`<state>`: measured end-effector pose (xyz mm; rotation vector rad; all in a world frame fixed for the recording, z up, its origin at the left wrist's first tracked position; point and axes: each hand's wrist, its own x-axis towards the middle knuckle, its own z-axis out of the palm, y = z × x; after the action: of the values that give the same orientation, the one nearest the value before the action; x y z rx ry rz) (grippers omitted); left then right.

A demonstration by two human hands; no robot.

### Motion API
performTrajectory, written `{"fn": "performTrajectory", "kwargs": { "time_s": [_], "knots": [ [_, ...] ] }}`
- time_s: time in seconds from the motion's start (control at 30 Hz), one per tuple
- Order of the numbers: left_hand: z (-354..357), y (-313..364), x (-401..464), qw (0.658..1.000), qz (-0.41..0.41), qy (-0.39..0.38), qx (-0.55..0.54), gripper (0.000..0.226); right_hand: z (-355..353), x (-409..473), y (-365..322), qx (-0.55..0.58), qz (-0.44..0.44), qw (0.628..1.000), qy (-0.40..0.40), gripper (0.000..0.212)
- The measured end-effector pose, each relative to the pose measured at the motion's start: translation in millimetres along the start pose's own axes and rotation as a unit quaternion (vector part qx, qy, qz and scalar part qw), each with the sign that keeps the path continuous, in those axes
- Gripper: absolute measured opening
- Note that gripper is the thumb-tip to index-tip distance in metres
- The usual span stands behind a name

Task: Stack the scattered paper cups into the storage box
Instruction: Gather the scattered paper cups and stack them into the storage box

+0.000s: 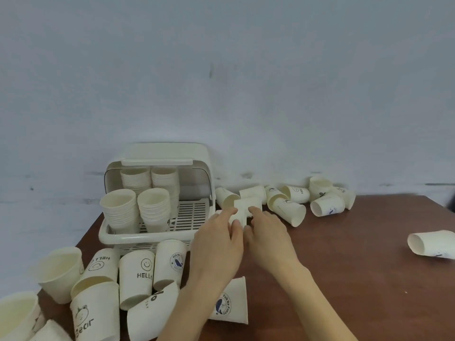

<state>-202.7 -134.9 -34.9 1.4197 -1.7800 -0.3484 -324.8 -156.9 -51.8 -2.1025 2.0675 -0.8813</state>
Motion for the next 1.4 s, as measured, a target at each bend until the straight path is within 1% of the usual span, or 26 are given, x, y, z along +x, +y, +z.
{"fn": "performTrajectory", "kwargs": {
  "time_s": [0.17,0.23,0.33,0.4,0.5,0.63,0.73,0.9,0.97,1.1,1.13,1.2,1.23,1.3,1.33,1.4],
  "knots": [
    [26,-1,21,0.997,0.02,-0.051,0.047,0.034,3,26,40,0.025,0.073,0.997,0.013,0.021],
    [33,-1,33,0.993,0.034,-0.069,0.084,0.034,5,34,53,0.021,0.11,0.994,0.013,0.014],
    [47,1,56,0.98,0.055,-0.114,0.154,0.034,6,46,67,-0.004,0.15,0.989,-0.003,0.016],
    [60,0,70,0.961,0.075,-0.152,0.217,0.033,6,53,74,-0.01,0.188,0.982,-0.005,0.019],
    [78,-8,86,0.926,0.106,-0.204,0.298,0.031,10,58,83,-0.014,0.249,0.968,0.017,0.024],
    [94,-16,95,0.879,0.14,-0.254,0.378,0.035,23,61,93,-0.011,0.294,0.955,0.038,0.029],
    [102,-24,95,0.865,0.126,-0.259,0.41,0.034,29,63,101,0.002,0.326,0.945,0.04,0.036],
    [107,-29,89,0.851,0.15,-0.245,0.44,0.033,34,63,112,0.017,0.362,0.93,0.054,0.032],
    [105,-29,88,0.854,0.158,-0.234,0.437,0.035,35,63,115,0.029,0.365,0.929,0.055,0.032],
    [94,-25,82,0.879,0.147,-0.226,0.393,0.032,39,64,121,0.065,0.374,0.925,0.022,0.033],
    [89,-23,79,0.886,0.143,-0.225,0.379,0.032,40,64,122,0.077,0.375,0.924,0.014,0.032],
    [82,-19,71,0.902,0.134,-0.215,0.349,0.029,43,64,124,0.095,0.371,0.924,0.009,0.02],
    [78,-18,66,0.908,0.13,-0.209,0.338,0.025,44,64,125,0.097,0.366,0.925,0.01,0.014],
    [72,-16,57,0.918,0.123,-0.201,0.318,0.019,48,64,128,0.095,0.36,0.928,0.026,0.007],
    [69,-15,52,0.922,0.12,-0.198,0.309,0.016,50,64,129,0.095,0.356,0.929,0.039,0.007],
    [63,-14,45,0.93,0.111,-0.196,0.292,0.01,50,65,129,0.097,0.36,0.925,0.074,0.015]
  ]
}}
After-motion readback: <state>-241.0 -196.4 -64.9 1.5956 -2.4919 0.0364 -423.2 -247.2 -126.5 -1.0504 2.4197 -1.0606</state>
